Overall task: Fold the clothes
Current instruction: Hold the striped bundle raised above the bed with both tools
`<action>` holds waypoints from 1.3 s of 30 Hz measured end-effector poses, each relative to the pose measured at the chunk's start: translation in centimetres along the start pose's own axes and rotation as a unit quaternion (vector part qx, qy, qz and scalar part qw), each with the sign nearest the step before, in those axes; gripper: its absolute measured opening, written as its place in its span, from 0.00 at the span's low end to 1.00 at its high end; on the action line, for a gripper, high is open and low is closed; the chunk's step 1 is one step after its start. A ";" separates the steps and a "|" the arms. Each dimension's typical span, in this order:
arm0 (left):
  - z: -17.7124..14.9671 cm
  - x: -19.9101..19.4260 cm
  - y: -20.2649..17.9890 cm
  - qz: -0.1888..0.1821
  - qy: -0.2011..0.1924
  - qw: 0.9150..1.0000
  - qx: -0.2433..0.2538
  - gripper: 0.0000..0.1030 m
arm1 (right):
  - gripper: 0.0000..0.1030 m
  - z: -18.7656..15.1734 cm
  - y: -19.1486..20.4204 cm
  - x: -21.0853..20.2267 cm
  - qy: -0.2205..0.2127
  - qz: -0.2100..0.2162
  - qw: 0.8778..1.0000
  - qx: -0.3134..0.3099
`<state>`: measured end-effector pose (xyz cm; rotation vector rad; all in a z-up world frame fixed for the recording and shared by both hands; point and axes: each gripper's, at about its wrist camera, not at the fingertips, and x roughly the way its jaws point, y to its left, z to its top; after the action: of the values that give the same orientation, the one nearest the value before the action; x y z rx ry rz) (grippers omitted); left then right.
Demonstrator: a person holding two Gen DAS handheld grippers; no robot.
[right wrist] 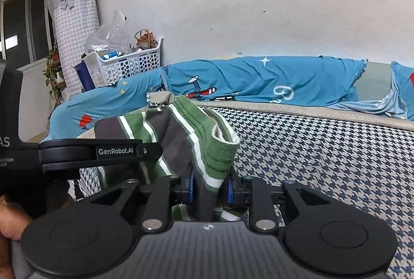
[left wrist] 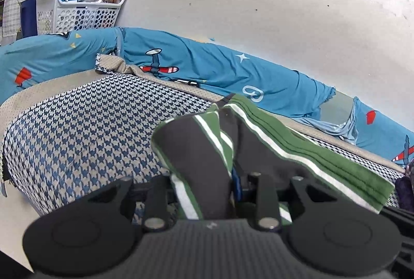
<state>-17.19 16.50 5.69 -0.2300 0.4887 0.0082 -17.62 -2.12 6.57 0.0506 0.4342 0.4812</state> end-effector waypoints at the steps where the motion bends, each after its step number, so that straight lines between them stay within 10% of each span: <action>1: 0.0 0.2 0.1 0.001 0.001 1.000 -0.002 0.27 | 0.22 0.0 0.1 0.2 0.001 0.000 1.000 -0.001; 39: 2.1 4.0 4.3 0.046 0.003 0.999 -0.017 0.27 | 0.22 1.7 2.2 6.8 0.024 0.020 0.999 -0.026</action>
<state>-12.90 20.99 4.68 -0.2412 0.5050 0.1066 -12.47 3.08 5.81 -0.0023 0.4675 0.5332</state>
